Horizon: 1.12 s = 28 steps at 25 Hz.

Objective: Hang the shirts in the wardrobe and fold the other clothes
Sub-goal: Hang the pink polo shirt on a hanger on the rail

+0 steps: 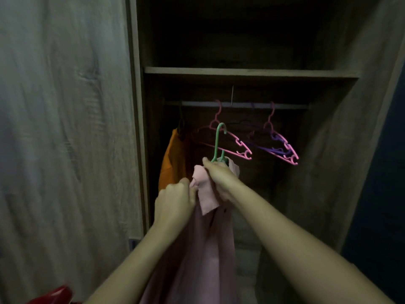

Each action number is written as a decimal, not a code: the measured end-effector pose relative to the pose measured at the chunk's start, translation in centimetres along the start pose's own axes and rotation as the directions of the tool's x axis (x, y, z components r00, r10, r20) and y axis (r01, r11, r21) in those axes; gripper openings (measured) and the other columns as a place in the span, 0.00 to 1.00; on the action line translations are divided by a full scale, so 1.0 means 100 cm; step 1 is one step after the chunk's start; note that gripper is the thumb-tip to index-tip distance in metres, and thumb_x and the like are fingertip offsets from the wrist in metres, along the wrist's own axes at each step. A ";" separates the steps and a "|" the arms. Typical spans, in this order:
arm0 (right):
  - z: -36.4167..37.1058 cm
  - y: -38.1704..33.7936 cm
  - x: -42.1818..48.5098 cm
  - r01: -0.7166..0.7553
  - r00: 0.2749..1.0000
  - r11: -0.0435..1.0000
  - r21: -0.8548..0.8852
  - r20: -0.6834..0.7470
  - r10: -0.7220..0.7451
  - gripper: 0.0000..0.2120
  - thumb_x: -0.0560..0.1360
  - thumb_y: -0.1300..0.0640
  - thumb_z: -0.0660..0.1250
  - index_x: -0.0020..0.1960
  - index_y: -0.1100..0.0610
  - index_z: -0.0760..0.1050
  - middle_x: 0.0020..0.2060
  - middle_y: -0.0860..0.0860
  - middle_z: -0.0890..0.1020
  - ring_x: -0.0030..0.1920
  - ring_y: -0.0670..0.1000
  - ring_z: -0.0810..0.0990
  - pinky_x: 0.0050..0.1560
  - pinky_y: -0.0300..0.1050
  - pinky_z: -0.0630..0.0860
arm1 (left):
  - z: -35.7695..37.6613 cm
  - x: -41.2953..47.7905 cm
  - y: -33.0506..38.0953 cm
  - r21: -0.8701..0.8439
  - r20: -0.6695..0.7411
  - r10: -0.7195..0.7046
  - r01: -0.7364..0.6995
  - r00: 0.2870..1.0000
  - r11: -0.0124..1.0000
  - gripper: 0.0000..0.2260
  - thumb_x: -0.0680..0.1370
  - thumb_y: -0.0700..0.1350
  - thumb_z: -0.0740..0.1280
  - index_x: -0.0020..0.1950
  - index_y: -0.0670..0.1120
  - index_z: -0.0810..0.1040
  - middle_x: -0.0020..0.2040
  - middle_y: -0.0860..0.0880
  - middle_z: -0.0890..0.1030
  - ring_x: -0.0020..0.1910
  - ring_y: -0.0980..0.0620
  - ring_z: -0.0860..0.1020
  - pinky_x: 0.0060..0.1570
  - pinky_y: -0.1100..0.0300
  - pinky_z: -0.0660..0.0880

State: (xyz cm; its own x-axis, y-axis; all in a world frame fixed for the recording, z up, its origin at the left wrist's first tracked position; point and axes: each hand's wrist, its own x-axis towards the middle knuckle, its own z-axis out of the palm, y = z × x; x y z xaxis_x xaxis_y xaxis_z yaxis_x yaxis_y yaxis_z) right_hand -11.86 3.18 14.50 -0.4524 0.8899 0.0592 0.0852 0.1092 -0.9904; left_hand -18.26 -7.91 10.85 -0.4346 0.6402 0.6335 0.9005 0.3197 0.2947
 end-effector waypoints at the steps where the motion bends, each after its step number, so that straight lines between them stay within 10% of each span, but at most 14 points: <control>1: 0.002 -0.006 0.007 0.016 0.999 1.000 0.012 -0.040 -0.016 0.13 0.76 0.50 0.64 0.52 0.59 0.75 0.43 0.53 0.78 0.54 0.55 0.78 0.61 0.52 0.74 | 0.001 0.004 0.007 0.023 0.009 -0.027 0.026 1.000 0.999 0.12 0.80 0.53 0.57 0.51 0.46 0.74 0.48 0.43 0.81 0.49 0.39 0.79 0.39 0.54 0.68; 5: -0.007 -0.021 0.052 0.011 0.997 0.996 0.092 0.073 -0.018 0.07 0.74 0.55 0.67 0.45 0.59 0.73 0.39 0.55 0.79 0.43 0.54 0.80 0.48 0.48 0.78 | 0.011 0.022 0.021 -0.247 0.075 0.007 0.012 0.997 0.969 0.14 0.79 0.50 0.60 0.64 0.54 0.70 0.53 0.52 0.79 0.51 0.51 0.78 0.42 0.62 0.68; 9: -0.016 -0.037 0.110 0.012 0.992 1.000 0.025 0.127 -0.015 0.13 0.76 0.60 0.62 0.58 0.65 0.74 0.44 0.58 0.80 0.41 0.53 0.79 0.44 0.47 0.76 | 0.043 0.051 0.033 -0.592 0.118 0.115 -0.023 0.986 0.805 0.28 0.77 0.41 0.63 0.75 0.53 0.58 0.58 0.58 0.75 0.49 0.67 0.74 0.44 0.83 0.67; 15: -0.019 -0.061 0.189 0.019 0.983 0.998 -0.063 0.182 -0.007 0.08 0.77 0.62 0.60 0.41 0.60 0.76 0.36 0.55 0.77 0.41 0.54 0.76 0.46 0.46 0.73 | 0.092 0.125 0.045 -0.563 0.145 0.069 0.025 0.987 0.826 0.36 0.74 0.43 0.65 0.77 0.51 0.51 0.54 0.53 0.78 0.48 0.59 0.78 0.42 0.73 0.72; 22: -0.005 -0.084 0.235 0.119 0.954 0.947 -0.297 0.298 -0.026 0.18 0.80 0.64 0.53 0.67 0.70 0.65 0.67 0.66 0.69 0.68 0.63 0.68 0.60 0.49 0.69 | 0.110 0.181 0.039 -0.601 0.108 -0.007 0.071 0.994 0.796 0.36 0.73 0.41 0.65 0.77 0.52 0.52 0.53 0.50 0.80 0.43 0.58 0.78 0.37 0.76 0.70; 28: -0.013 -0.068 0.240 0.154 0.937 0.887 -0.436 0.349 0.009 0.18 0.77 0.56 0.61 0.64 0.64 0.71 0.59 0.61 0.77 0.60 0.60 0.76 0.58 0.50 0.74 | 0.134 0.166 0.035 -0.583 0.149 -0.029 0.111 0.988 0.805 0.35 0.74 0.44 0.65 0.77 0.51 0.51 0.62 0.48 0.76 0.57 0.53 0.77 0.54 0.65 0.74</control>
State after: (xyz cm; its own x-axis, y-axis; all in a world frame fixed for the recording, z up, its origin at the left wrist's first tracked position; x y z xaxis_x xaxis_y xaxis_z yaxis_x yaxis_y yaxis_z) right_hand -22.13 24.36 22.80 -0.7333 0.6799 0.0032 0.3925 0.4271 -0.8146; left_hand -22.50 13.20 12.78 -0.4574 0.7280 0.5107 0.6846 -0.0783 0.7247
